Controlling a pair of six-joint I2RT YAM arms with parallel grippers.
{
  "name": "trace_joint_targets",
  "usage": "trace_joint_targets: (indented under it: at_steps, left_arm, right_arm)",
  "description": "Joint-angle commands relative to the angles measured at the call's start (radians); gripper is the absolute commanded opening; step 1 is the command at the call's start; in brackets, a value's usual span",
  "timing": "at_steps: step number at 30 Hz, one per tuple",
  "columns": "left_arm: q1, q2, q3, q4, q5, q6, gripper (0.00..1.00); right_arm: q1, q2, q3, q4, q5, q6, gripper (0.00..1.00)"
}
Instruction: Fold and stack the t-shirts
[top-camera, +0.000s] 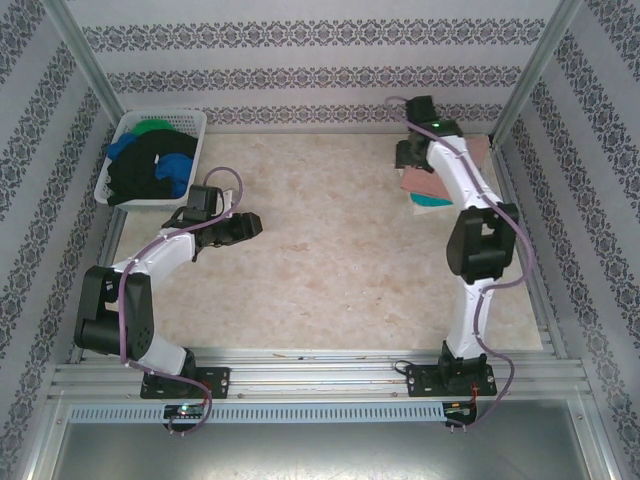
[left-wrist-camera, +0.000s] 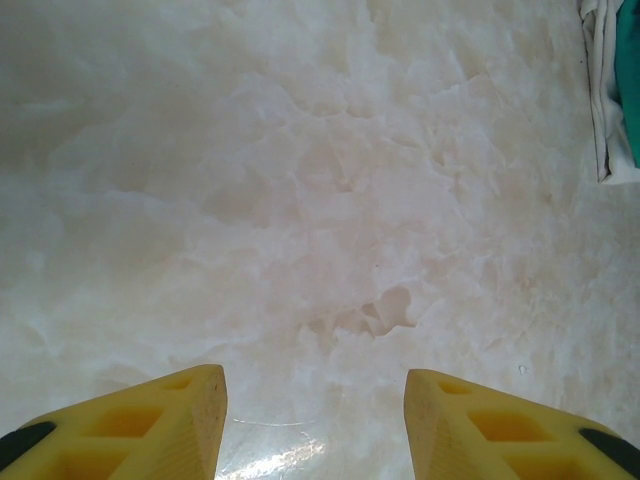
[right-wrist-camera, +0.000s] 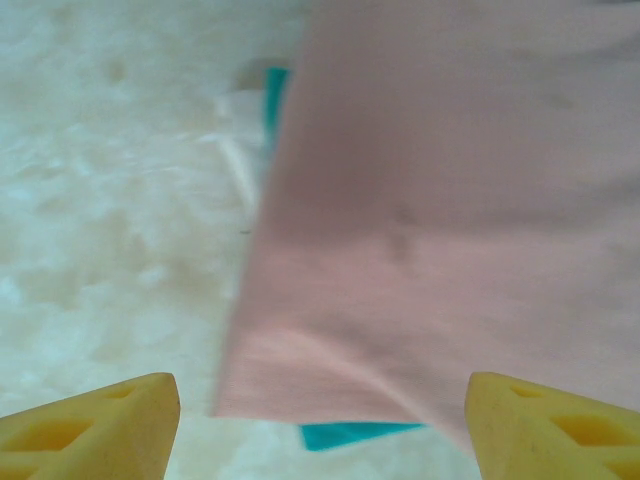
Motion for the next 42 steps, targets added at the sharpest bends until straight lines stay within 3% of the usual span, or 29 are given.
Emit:
trace_joint_targets:
  at_steps: [1,7,12,21,28,31,36,42]
  left_arm:
    - [0.011,-0.006,-0.007,-0.002,0.033,0.021,0.51]
    - [0.01,0.023,-0.022,0.027,0.049,0.022,0.51]
    - [0.012,0.039,-0.022,0.037,0.052,0.026,0.51]
    - [0.015,0.058,-0.003,0.035,0.064,0.03,0.5]
    - [0.018,0.055,-0.005,0.034,0.068,0.029,0.5]
    - [0.019,0.05,-0.007,0.033,0.069,0.031,0.5]
    - [0.023,0.049,-0.003,0.024,0.067,0.034,0.5]
    - [0.023,0.053,0.008,0.02,0.069,0.033,0.5]
  right_arm:
    - [0.023,0.13,0.107,-0.047,0.091,-0.018,0.76]
    - [0.036,0.284,0.303,-0.183,0.225,-0.043,0.72]
    - [0.038,0.316,0.304,-0.193,0.267,-0.075,0.69]
    - [0.03,0.258,0.306,-0.229,0.226,-0.086,0.4]
    - [0.02,0.238,0.229,-0.229,0.12,-0.109,0.71]
    - [0.013,0.253,0.207,-0.211,0.122,-0.114,0.72]
    - [0.0,0.274,0.263,-0.255,0.142,-0.104,0.54]
    - [0.004,0.152,0.22,-0.251,0.156,-0.158,0.32]
